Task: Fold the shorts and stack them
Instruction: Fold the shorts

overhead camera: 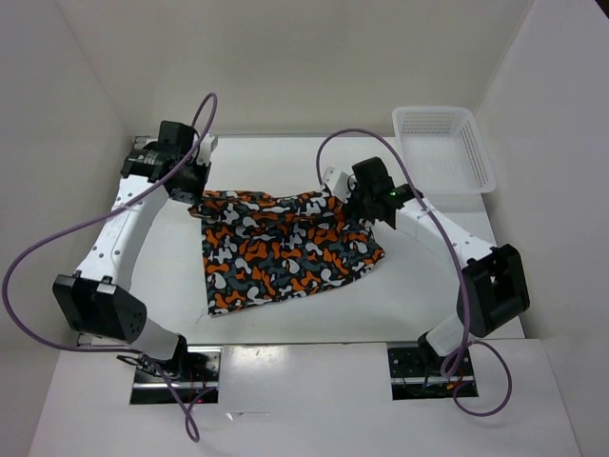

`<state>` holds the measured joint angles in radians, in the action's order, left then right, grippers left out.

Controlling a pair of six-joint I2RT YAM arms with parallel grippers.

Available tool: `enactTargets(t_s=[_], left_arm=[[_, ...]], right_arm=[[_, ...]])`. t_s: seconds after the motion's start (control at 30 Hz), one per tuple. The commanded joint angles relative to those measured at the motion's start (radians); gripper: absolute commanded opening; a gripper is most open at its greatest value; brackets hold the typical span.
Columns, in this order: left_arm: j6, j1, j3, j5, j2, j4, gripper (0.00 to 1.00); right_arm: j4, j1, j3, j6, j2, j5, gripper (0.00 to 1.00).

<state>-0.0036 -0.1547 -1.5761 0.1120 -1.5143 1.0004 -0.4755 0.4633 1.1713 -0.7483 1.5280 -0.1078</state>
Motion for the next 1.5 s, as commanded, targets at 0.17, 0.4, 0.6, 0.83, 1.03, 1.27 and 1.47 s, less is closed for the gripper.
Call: enactTargets(t_s=[0.17,0.4,0.6,0.83,1.03,1.27,1.47], left_arm=[[0.004,-0.029,0.048,-0.298,0.149,0.3,0.04],[0.004,-0.192,0.359,-0.172,0.217,0.3,0.06],[0.004,-0.227,0.452,-0.16,0.207,0.3,0.04],[0.004,-0.154,0.427,-0.17,0.246,0.3,0.0],[0.004,-0.209,0.402,-0.219,0.276,0.3,0.15],[0.004,-0.276,0.467,-0.276,0.276,0.3,0.66],[0.004,-0.169,0.447,-0.235,0.286,0.076,0.69]], right_arm=[[-0.267,0.037,0.062,-0.236,-0.077,0.127,0.0],[-0.342,0.198,-0.183,-0.303,-0.138,0.089,0.0],[-0.327,0.207,-0.255,-0.362,-0.147,0.041,0.0],[-0.365,0.184,-0.279,-0.497,-0.307,0.082,0.0],[-0.434,0.175,-0.279,-0.625,-0.373,0.118,0.0],[-0.465,0.233,-0.257,-0.548,-0.48,0.183,0.72],[-0.246,0.248,-0.139,-0.339,-0.505,0.267,0.71]])
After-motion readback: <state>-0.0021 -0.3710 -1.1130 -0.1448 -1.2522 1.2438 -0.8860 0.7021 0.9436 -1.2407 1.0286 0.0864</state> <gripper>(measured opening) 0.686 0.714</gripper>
